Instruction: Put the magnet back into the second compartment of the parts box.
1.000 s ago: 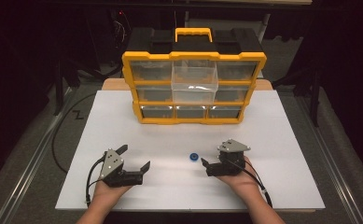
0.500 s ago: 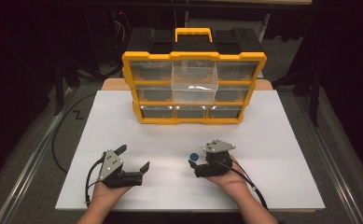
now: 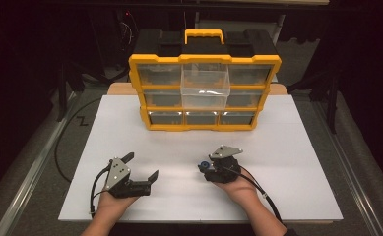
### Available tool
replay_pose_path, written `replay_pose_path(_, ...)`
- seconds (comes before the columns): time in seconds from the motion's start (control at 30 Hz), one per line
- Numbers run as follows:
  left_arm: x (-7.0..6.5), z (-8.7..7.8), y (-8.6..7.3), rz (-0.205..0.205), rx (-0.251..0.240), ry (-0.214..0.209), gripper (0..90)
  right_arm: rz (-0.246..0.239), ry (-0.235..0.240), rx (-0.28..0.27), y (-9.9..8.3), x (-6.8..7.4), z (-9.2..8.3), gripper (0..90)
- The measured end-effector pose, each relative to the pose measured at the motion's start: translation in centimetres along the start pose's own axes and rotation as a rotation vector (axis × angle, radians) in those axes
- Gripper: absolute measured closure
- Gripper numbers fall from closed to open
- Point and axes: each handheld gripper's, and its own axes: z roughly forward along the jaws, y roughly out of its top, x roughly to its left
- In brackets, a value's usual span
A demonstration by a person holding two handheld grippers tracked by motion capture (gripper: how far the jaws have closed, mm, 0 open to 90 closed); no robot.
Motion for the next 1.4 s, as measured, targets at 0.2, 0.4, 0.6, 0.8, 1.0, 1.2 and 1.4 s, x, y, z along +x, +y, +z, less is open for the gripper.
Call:
replay_pose_path(0.2, 0.0, 0.01, 0.01, 0.002, 0.001, -0.003, 0.1, 0.005, 0.011, 0.02, 0.07, -0.14, 0.22, 55.1)
replay_pose_path(0.4, 0.0, 0.01, 0.02, -0.001, 0.0, -0.005, 0.1, -0.015, 0.008, 0.041, 0.01, -0.01, 0.38, 59.4)
replay_pose_path(0.6, 0.0, 0.01, 0.01, -0.001, 0.0, -0.004, 0.1, -0.014, 0.007, 0.052, -0.06, -0.04, 0.53, 60.9)
replay_pose_path(0.8, 0.0, 0.06, 0.0, -0.001, 0.003, -0.009, 0.1, -0.029, 0.009, 0.062, 0.03, -0.09, 0.6, 61.5)
replay_pose_path(1.0, 0.04, 0.16, -0.01, -0.005, 0.002, -0.014, 0.1, -0.025, 0.019, 0.068, 0.07, -0.25, 0.65, 63.5)
replay_pose_path(1.2, 0.08, 0.15, 0.02, -0.006, -0.001, -0.016, 0.0, -0.029, 0.018, 0.067, 0.07, -0.27, 0.63, 64.3)
replay_pose_path(1.4, 0.08, 0.13, 0.03, -0.006, -0.002, -0.015, 0.1, -0.018, 0.025, 0.067, 0.1, -0.33, 0.58, 64.6)
